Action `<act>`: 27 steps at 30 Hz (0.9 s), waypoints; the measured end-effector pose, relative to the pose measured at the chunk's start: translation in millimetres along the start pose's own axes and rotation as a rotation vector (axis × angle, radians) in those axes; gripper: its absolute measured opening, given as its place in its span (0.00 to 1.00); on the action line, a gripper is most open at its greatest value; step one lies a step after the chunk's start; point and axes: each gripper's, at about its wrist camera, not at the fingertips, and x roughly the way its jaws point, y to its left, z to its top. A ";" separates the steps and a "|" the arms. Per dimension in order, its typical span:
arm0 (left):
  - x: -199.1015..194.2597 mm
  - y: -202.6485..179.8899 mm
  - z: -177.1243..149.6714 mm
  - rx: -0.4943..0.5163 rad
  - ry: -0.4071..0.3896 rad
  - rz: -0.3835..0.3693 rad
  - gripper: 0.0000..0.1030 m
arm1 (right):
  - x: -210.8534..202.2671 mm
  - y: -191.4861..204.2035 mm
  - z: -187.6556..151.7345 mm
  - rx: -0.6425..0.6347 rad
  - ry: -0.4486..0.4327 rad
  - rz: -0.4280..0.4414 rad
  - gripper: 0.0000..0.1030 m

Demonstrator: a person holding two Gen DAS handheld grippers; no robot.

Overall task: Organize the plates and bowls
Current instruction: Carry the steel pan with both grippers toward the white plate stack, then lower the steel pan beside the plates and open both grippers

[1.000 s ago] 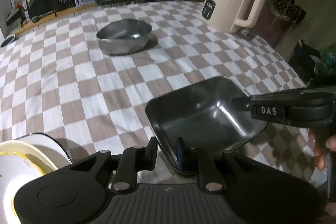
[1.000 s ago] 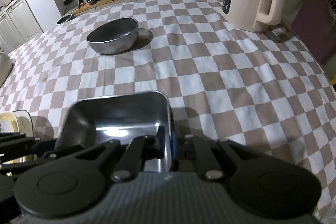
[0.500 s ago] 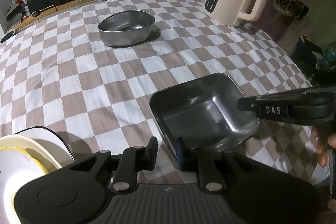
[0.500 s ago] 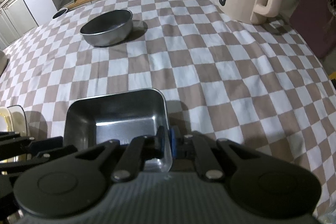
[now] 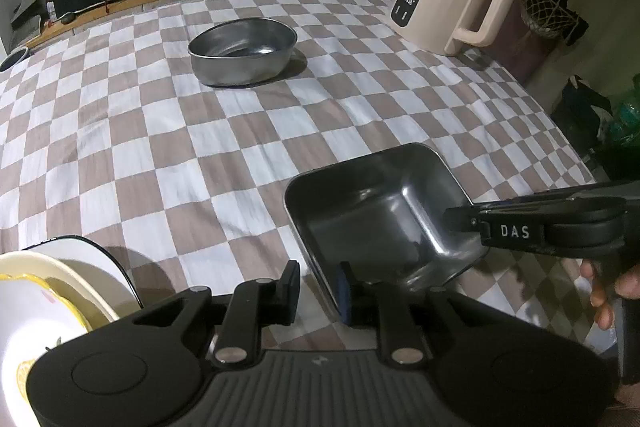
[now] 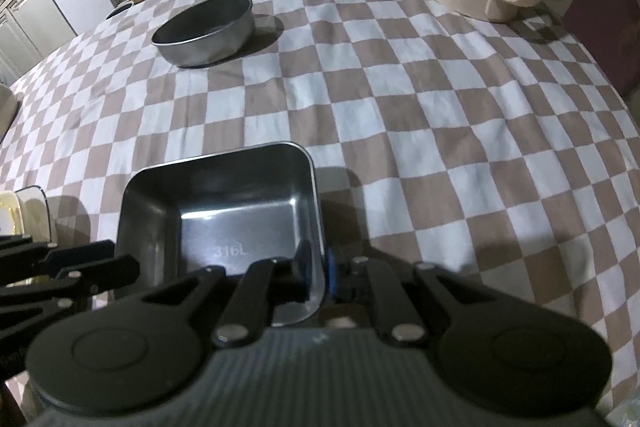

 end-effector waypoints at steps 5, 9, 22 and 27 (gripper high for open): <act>-0.4 2.7 0.6 -0.020 0.004 0.001 0.31 | -9.2 -1.0 -2.1 -0.010 -0.023 0.011 0.36; -4.2 3.4 1.2 -0.028 -0.012 -0.006 0.46 | -16.1 -4.4 -2.8 -0.006 -0.044 0.010 0.51; -25.0 10.9 6.4 -0.055 -0.112 -0.012 1.00 | -45.6 -5.4 -8.8 0.010 -0.190 -0.030 1.00; -41.0 22.4 10.6 -0.081 -0.202 0.015 1.00 | -61.6 -4.0 -8.4 0.059 -0.331 -0.029 1.00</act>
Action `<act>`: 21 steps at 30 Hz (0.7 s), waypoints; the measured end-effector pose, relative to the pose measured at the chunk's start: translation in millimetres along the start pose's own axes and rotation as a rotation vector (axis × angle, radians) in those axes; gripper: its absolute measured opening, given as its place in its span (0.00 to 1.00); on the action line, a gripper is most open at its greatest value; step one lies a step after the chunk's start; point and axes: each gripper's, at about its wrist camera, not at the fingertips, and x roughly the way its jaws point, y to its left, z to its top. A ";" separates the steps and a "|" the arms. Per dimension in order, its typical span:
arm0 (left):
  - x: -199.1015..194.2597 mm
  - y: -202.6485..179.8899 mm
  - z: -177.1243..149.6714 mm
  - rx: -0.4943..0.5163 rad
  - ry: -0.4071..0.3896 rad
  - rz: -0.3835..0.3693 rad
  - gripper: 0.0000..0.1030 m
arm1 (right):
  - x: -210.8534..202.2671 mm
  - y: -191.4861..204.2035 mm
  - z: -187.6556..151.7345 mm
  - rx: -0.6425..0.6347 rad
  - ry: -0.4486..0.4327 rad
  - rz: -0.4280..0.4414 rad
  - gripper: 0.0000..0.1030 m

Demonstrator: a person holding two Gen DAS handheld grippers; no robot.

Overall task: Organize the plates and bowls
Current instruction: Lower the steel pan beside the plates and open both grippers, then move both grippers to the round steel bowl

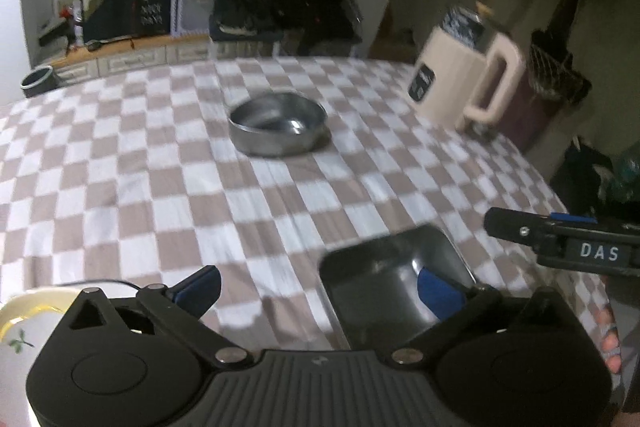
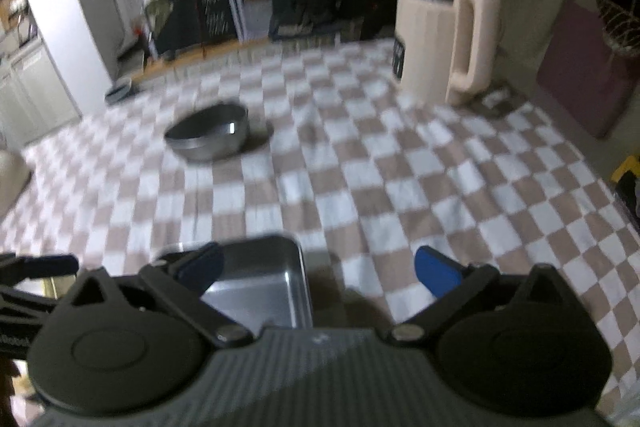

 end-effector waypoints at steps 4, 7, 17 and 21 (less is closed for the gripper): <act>-8.0 17.8 8.9 -0.076 -0.041 0.009 1.00 | 1.6 4.7 7.3 0.030 -0.055 0.026 1.00; -12.3 31.1 15.8 -0.116 -0.073 0.026 1.00 | 7.5 11.5 16.0 0.042 -0.096 0.040 1.00; -8.9 83.9 42.1 -0.327 -0.203 0.041 1.00 | 45.0 46.8 52.0 0.053 -0.169 0.093 1.00; 4.3 99.1 57.7 -0.421 -0.238 0.014 1.00 | 73.6 55.7 65.5 0.089 -0.137 0.100 0.98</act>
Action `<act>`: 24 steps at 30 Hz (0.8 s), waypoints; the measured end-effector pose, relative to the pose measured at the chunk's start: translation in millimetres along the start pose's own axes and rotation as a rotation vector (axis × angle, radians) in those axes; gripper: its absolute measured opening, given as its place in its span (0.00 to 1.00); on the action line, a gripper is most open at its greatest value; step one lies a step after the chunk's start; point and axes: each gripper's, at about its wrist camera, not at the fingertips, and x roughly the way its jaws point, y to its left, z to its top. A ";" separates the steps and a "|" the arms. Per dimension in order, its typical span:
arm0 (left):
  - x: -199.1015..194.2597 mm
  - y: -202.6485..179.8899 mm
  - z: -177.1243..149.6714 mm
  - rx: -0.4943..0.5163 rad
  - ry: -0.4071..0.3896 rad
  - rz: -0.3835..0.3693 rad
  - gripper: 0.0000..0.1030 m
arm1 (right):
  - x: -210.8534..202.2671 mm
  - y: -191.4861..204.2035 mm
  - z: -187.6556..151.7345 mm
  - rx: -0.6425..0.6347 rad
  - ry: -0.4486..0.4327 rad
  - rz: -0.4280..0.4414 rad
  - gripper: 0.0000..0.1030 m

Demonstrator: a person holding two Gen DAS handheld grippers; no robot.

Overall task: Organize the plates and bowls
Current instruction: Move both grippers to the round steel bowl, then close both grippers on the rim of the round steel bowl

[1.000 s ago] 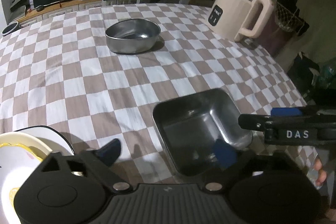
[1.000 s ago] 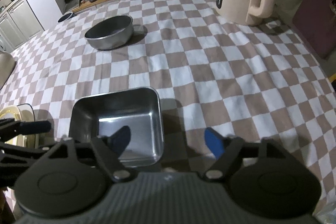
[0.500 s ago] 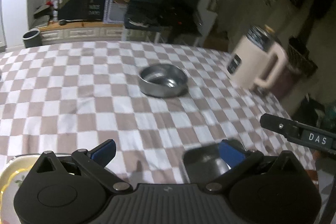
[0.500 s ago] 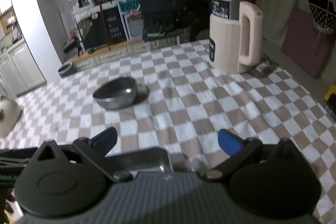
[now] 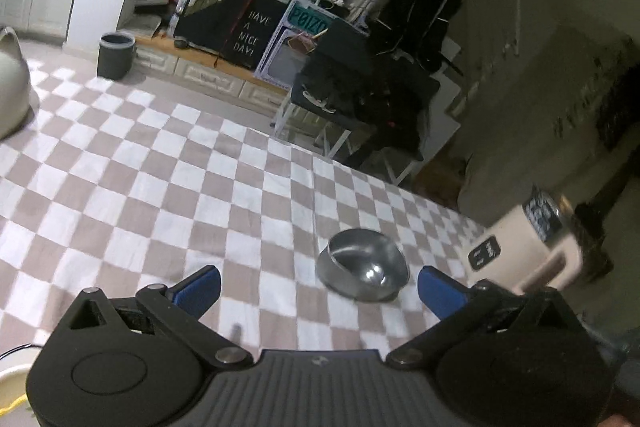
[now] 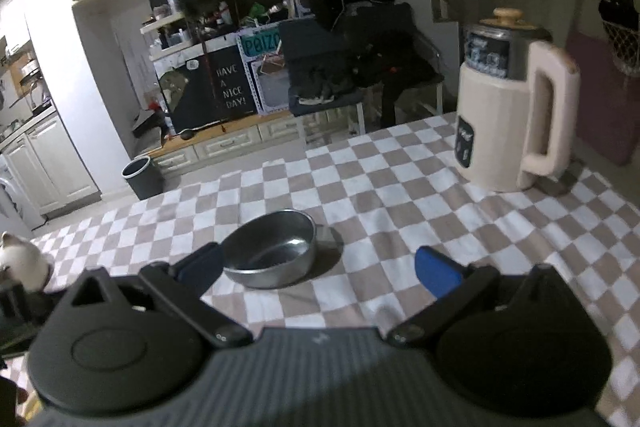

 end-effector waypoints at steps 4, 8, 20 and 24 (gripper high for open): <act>25.0 2.3 12.2 -0.037 0.034 0.000 1.00 | 31.2 -2.3 6.6 0.108 0.044 0.025 0.81; 49.2 4.2 21.5 -0.051 0.062 -0.005 0.98 | 58.3 -7.3 9.3 0.135 0.095 0.049 0.53; 119.1 -1.0 22.2 -0.080 0.144 -0.058 0.47 | 112.9 -28.2 17.7 0.179 0.166 0.089 0.42; 136.1 -1.4 15.2 -0.092 0.175 -0.045 0.38 | 120.6 -28.7 20.5 0.173 0.176 0.107 0.33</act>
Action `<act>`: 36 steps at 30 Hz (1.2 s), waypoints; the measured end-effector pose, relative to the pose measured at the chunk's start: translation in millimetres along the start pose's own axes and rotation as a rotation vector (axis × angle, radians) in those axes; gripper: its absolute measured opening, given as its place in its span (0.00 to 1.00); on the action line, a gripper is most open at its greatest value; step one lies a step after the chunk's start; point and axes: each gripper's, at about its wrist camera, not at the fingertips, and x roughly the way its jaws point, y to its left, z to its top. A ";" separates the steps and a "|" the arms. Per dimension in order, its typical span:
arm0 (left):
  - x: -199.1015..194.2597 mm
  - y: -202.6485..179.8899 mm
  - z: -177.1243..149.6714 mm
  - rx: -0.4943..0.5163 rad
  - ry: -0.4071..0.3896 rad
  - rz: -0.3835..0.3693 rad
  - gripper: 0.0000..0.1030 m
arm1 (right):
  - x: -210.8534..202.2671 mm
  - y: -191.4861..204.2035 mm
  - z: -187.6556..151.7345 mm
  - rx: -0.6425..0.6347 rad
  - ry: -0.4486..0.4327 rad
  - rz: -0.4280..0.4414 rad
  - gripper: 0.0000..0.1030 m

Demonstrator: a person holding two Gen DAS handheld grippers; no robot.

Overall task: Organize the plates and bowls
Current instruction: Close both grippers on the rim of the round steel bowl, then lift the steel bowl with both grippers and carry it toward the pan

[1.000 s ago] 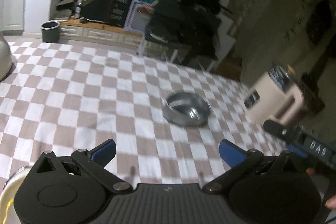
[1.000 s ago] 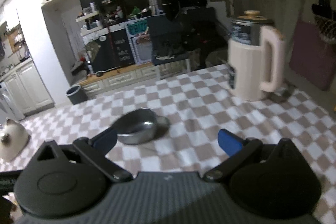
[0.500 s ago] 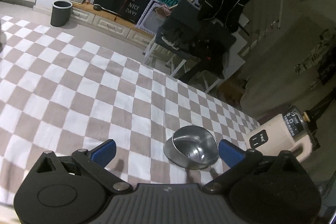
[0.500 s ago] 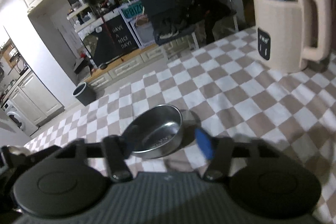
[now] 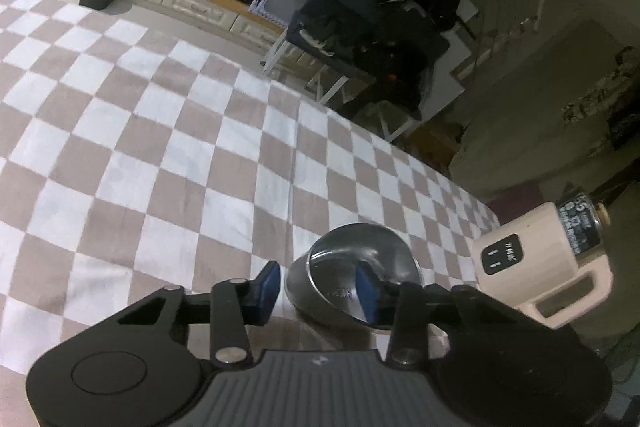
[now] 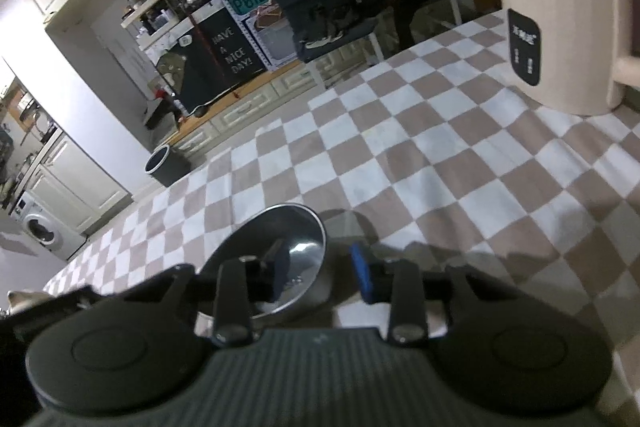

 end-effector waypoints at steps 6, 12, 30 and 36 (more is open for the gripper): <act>9.5 3.2 1.3 -0.022 -0.010 0.002 0.28 | 12.8 -6.7 3.4 0.009 -0.006 -0.025 0.31; 16.7 6.3 1.5 -0.031 0.012 0.000 0.19 | 17.8 -0.3 3.6 -0.037 0.008 0.016 0.22; -58.9 -26.5 -11.0 0.061 -0.047 0.020 0.18 | -52.5 33.4 -13.5 -0.227 -0.065 -0.015 0.10; -103.6 -34.4 -23.9 0.082 -0.078 -0.009 0.18 | -95.2 40.2 -25.5 -0.239 -0.085 0.007 0.10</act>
